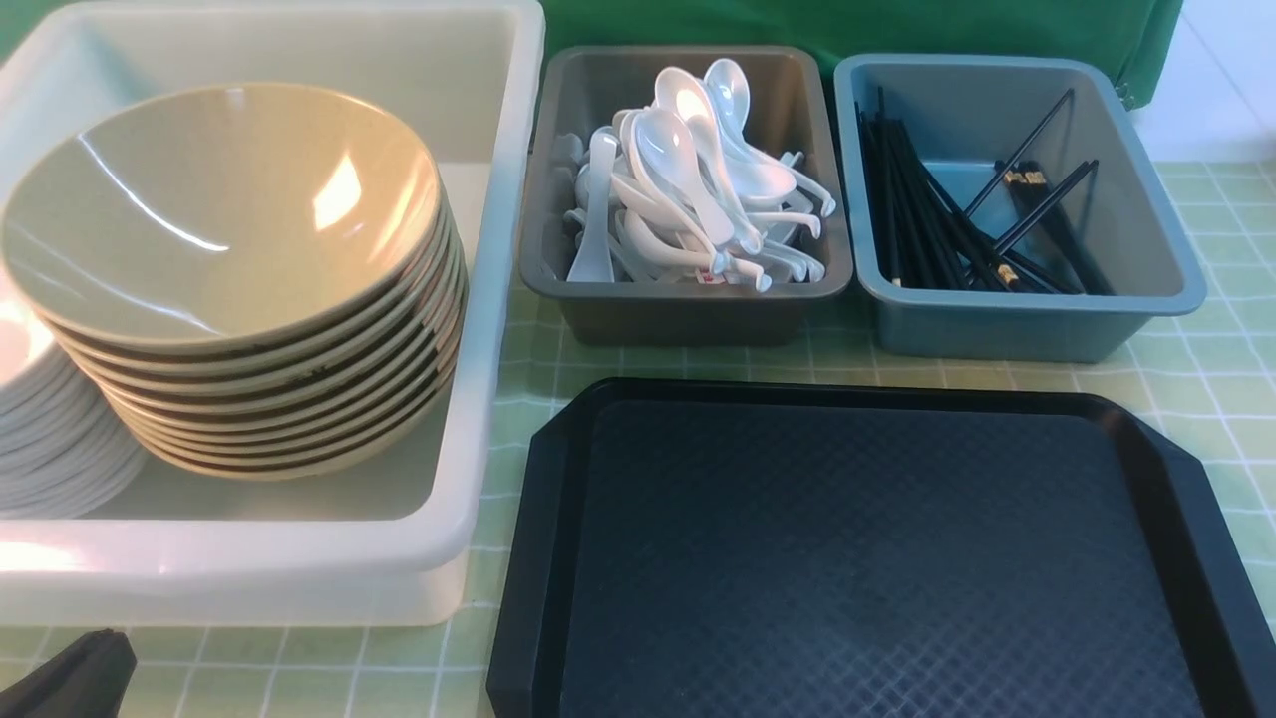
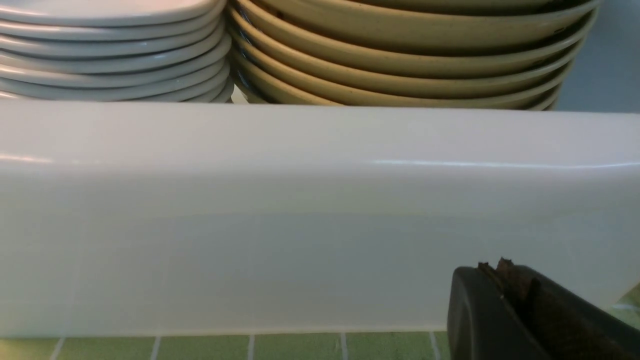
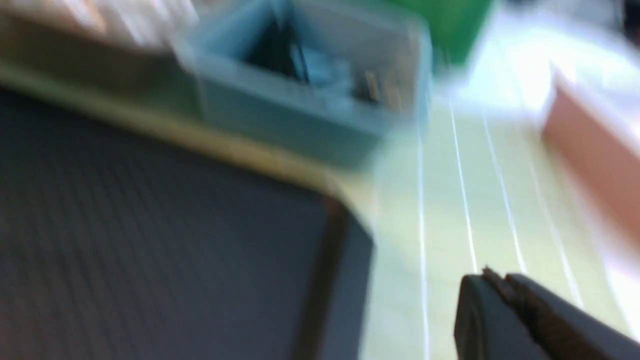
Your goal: On green table put chopsticks spoon bowls plates into blue grey white boxes.
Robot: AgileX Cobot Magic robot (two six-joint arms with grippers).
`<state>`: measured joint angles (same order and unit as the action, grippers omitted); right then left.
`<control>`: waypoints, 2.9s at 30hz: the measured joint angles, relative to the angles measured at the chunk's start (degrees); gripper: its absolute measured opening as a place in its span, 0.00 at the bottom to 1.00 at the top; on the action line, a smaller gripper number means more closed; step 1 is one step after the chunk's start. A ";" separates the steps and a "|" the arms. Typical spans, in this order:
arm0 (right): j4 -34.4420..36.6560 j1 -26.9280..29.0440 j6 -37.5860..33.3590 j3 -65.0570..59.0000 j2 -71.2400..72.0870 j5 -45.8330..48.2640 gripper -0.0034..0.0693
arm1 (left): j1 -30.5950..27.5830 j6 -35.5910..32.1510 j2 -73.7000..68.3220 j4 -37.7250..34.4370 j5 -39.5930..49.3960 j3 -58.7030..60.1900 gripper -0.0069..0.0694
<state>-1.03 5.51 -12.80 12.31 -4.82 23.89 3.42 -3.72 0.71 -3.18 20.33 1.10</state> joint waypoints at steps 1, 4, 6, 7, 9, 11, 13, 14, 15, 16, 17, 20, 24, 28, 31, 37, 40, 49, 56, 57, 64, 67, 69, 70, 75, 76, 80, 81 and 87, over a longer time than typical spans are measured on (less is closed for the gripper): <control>-5.53 0.84 6.97 -1.19 0.56 1.13 0.11 | 0.00 -0.05 0.00 0.00 0.00 0.00 0.09; -13.78 1.57 17.47 -2.64 2.26 1.53 0.11 | 0.00 -0.06 0.00 0.00 0.00 0.00 0.09; -14.62 1.64 19.22 -3.62 3.02 0.91 0.11 | 0.00 -0.06 0.00 0.00 0.00 0.00 0.09; -14.68 1.69 20.41 -5.01 3.41 -0.08 0.11 | 0.00 -0.06 0.00 0.00 0.00 0.00 0.09; -14.40 1.68 21.18 -6.96 3.95 -2.10 0.11 | 0.00 -0.06 0.00 0.00 0.00 0.00 0.09; -14.04 1.68 21.46 -11.47 5.10 -4.24 0.11 | 0.00 -0.06 0.00 0.00 0.00 0.00 0.09; -14.11 1.68 20.97 -12.31 5.38 -5.27 0.11 | 0.00 -0.06 0.00 0.00 0.00 0.00 0.09; -14.17 1.68 20.54 -12.35 5.43 -5.68 0.11 | 0.00 -0.06 0.04 0.00 0.00 0.00 0.09; -14.17 1.68 20.30 -12.35 5.43 -5.85 0.11 | 0.00 -0.06 0.04 -0.04 0.00 0.00 0.09; -14.17 1.68 20.25 -12.40 5.43 -5.88 0.11 | 0.00 -0.06 0.04 -0.04 -0.05 0.00 0.09; -14.17 1.68 20.25 -12.40 5.43 -5.96 0.11 | 0.00 -0.06 0.04 -0.04 -0.05 0.00 0.09; -14.11 1.68 20.31 -12.40 5.43 -6.03 0.11 | 0.00 -0.06 0.04 -0.04 -0.05 0.00 0.09; -14.08 0.88 20.44 -12.45 5.43 -6.44 0.11 | 0.00 -0.06 0.04 -0.06 -0.05 0.00 0.09; -14.05 -0.61 20.44 -12.52 5.43 -6.71 0.11 | 0.00 -0.06 0.04 -0.06 -0.05 0.00 0.09; -14.00 -1.36 20.44 -12.57 5.43 -6.85 0.11 | 0.00 -0.06 0.04 -0.06 -0.05 0.00 0.09; -14.00 -1.55 20.44 -12.57 5.43 -6.87 0.11 | 0.00 -0.06 0.04 -0.06 -0.05 0.00 0.09; -14.00 -1.49 20.44 -12.57 5.43 -6.92 0.11 | 0.00 -0.06 0.04 -0.06 -0.05 0.00 0.09; -14.00 0.54 20.44 -12.63 5.43 -7.08 0.11 | 0.00 -0.06 0.04 -0.06 -0.05 0.00 0.09; -14.00 0.74 20.44 -12.63 5.43 -7.13 0.11 | 0.00 -0.06 0.04 -0.06 -0.05 0.00 0.09; -14.00 0.78 20.44 -12.63 5.43 -7.13 0.11 | 0.00 -0.06 0.04 -0.06 -0.05 0.00 0.09; -14.00 0.78 20.44 -12.63 5.43 -7.13 0.11 | 0.00 -0.06 0.04 -0.06 -0.05 0.00 0.09; -14.00 0.78 20.44 -12.63 5.43 -7.13 0.11 | 0.00 -0.06 0.04 -0.06 -0.05 0.00 0.09; -14.00 0.78 20.44 -12.63 5.43 -7.19 0.11 | 0.00 -0.06 0.04 -0.06 -0.05 0.00 0.09; -14.00 0.78 20.44 -12.63 5.43 -7.19 0.11 | 0.00 -0.06 0.04 -0.06 -0.05 0.00 0.09; -14.00 0.78 20.44 -12.63 5.43 -7.21 0.11 | 0.00 -0.06 0.04 -0.06 -0.05 0.00 0.09; -14.00 0.78 20.44 -12.63 5.43 -7.26 0.11 | 0.00 -0.06 0.04 -0.06 -0.05 0.00 0.09; -14.00 0.78 20.44 -12.63 5.43 -7.26 0.11 | 0.00 -0.06 0.04 -0.06 -0.05 0.00 0.09; -14.00 0.78 20.44 -12.63 5.43 -7.26 0.11 | 0.00 -0.06 0.04 -0.06 -0.05 0.00 0.09; -14.00 0.78 20.44 -12.67 5.43 -7.26 0.11 | 0.00 -0.06 0.04 -0.06 -0.05 0.00 0.09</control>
<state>-15.03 6.29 7.64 -0.36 0.61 16.64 3.42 -3.78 0.75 -3.24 20.28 1.10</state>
